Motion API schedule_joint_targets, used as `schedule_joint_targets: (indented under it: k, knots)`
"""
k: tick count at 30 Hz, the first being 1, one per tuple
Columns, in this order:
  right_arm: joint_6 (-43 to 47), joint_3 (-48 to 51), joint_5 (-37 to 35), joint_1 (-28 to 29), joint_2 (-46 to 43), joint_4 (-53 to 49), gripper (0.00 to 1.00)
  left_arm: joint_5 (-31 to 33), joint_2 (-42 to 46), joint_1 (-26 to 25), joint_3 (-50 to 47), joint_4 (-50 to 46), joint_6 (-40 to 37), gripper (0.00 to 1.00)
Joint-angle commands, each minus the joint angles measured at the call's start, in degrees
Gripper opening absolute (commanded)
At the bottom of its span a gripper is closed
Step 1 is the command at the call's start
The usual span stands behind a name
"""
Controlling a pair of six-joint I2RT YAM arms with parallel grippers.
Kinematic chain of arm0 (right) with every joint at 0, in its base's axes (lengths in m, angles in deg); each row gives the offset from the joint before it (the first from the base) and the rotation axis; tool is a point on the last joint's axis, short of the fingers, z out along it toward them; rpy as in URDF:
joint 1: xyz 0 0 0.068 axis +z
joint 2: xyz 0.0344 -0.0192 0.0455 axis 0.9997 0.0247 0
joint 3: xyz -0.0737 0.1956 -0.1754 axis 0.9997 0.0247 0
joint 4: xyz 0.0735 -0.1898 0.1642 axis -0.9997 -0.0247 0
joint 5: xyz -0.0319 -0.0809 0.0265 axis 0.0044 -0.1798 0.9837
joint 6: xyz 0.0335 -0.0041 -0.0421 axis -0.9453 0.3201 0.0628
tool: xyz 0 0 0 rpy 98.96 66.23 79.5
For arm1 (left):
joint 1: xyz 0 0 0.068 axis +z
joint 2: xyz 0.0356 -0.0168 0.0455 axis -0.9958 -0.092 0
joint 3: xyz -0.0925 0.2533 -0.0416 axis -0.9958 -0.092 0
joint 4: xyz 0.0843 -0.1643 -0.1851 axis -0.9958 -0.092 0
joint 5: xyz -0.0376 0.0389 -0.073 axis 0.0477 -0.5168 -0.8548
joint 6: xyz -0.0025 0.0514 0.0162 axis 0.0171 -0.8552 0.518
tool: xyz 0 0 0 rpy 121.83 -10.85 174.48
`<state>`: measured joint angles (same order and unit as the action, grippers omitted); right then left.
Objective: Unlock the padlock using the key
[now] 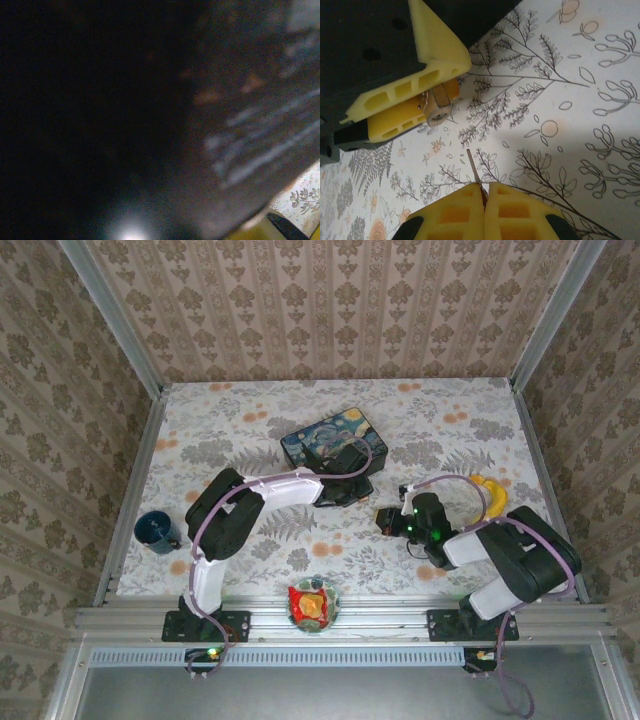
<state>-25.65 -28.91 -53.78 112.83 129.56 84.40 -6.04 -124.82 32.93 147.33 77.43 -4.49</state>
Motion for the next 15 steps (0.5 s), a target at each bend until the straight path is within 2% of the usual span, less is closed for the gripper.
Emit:
schedule_joint_targets:
  k: [1, 15]
  knots:
    - [-1.25, 0.16, -3.24, 0.58, 1.39, 4.84, 0.0, -4.6, 0.47, -0.84, -1.16, 1.87, 4.21, 0.01]
    - [-2.12, -1.25, -4.0, 1.48, 6.01, 10.42, 0.0, -6.19, -1.01, -0.67, -1.26, 3.08, 5.53, 0.01]
